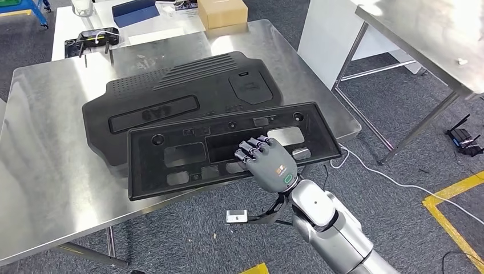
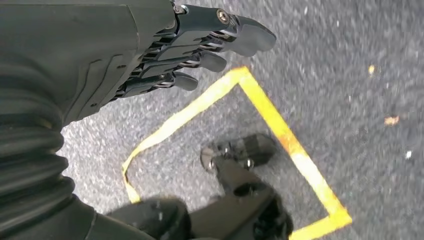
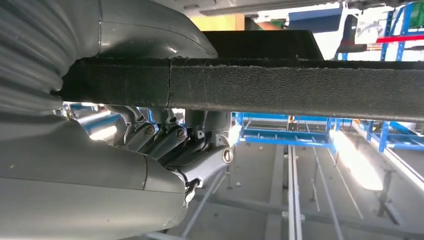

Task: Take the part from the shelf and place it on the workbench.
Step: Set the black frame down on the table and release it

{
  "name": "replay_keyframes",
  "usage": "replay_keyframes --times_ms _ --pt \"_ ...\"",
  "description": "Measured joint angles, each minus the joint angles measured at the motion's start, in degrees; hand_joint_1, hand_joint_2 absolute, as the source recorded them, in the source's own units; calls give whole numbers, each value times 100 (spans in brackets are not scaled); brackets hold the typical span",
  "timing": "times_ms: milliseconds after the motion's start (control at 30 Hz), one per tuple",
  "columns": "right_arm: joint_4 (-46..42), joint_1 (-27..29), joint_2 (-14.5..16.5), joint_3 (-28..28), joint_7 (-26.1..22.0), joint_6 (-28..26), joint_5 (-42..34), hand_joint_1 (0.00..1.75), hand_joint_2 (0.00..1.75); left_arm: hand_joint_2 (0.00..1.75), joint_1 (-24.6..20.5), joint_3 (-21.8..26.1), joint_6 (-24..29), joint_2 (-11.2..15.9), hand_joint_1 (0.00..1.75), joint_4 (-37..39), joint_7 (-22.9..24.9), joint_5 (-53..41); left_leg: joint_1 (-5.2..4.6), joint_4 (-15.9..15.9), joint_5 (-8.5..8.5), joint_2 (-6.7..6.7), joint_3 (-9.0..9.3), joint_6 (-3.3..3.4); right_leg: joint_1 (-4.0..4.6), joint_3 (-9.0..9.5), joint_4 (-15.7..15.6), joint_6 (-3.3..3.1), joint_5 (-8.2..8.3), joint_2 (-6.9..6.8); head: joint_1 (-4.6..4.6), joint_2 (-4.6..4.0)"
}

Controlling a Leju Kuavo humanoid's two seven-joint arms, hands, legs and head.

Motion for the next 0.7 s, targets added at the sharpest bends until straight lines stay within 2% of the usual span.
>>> replay_keyframes --times_ms 33,100,133,167,200,267,333,400,467,500,533,567,633,667,700 --pt "8 -13 -8 0 9 -16 42 175 175 175 -4 1 7 -3 0 -1 -2 -4 9 -7 -5 1 8 30 -8 -162 287 1 -108 -2 10 0" --pt "35 -26 -26 6 30 -43 115 175 175 175 -13 1 33 -3 0 -1 -21 -5 7 -6 -24 1 12 68 -18 -617 1063 -8 -341 -3 25 0" --pt "53 -23 -34 14 39 -50 149 175 175 175 -15 1 57 -4 0 -1 -34 -5 6 -5 -33 -1 14 75 -25 -816 1349 8 -389 -3 25 0" --pt "69 -21 -40 22 47 -54 177 175 175 175 -16 1 80 -7 0 -1 -48 -5 6 -5 -43 -5 21 78 -34 -924 1437 42 -353 -4 26 0" --pt "82 -21 -48 30 52 -59 203 175 175 175 -16 1 103 -11 0 -1 -55 -5 8 -5 -55 -13 34 75 -44 -918 1303 91 -233 -7 26 0" --pt "91 -29 -61 35 61 -77 249 175 175 175 -19 1 131 -22 0 -1 -56 -10 11 -5 -85 -33 71 45 -58 -623 534 173 133 -16 30 0" --pt "95 -39 -68 39 78 -108 291 175 175 175 -28 1 149 -29 0 -1 -49 -13 -12 0 -123 -50 96 -10 -40 -334 -69 151 373 -19 24 0" --pt "107 -42 -71 44 91 -130 317 175 175 175 -34 2 162 -29 0 -1 -40 -14 -26 -10 -140 -55 113 -64 -6 -263 -169 68 411 -16 18 0" --pt "119 -46 -74 45 96 -134 329 175 175 175 -36 2 169 -27 0 -2 -34 -14 -8 17 -179 -42 108 -120 -28 -231 -196 -15 417 -20 19 0" --pt "121 -49 -74 45 98 -135 332 175 175 175 -37 3 171 -27 0 -2 -32 -13 -3 137 -257 -27 61 -145 -44 -202 -214 -65 417 -27 12 0" --pt "121 -53 -71 46 101 -136 335 175 175 175 -38 3 173 -26 0 -3 -32 -13 0 364 -380 -11 -40 -163 -60 -171 -232 -109 412 -34 5 0" --pt "125 -55 -69 50 103 -136 337 175 175 175 -38 3 173 -28 0 -2 -31 -13 1 721 -547 2 -207 -175 -52 -151 -232 -143 398 -42 1 0" --pt "141 -52 -65 61 105 -137 344 175 175 175 -35 3 172 -33 0 0 -30 -14 6 1430 -807 8 -578 -194 -37 -131 -231 -178 380 -47 0 0" --pt "151 -51 -65 69 105 -137 349 175 175 175 -32 4 172 -35 0 1 -29 -15 7 1581 -809 9 -679 -199 -31 -125 -230 -184 375 -47 0 0" --pt "159 -50 -65 76 105 -137 353 175 175 175 -30 4 173 -36 0 2 -28 -15 9 1491 -697 13 -657 -199 -28 -117 -228 -184 372 -46 -2 0"
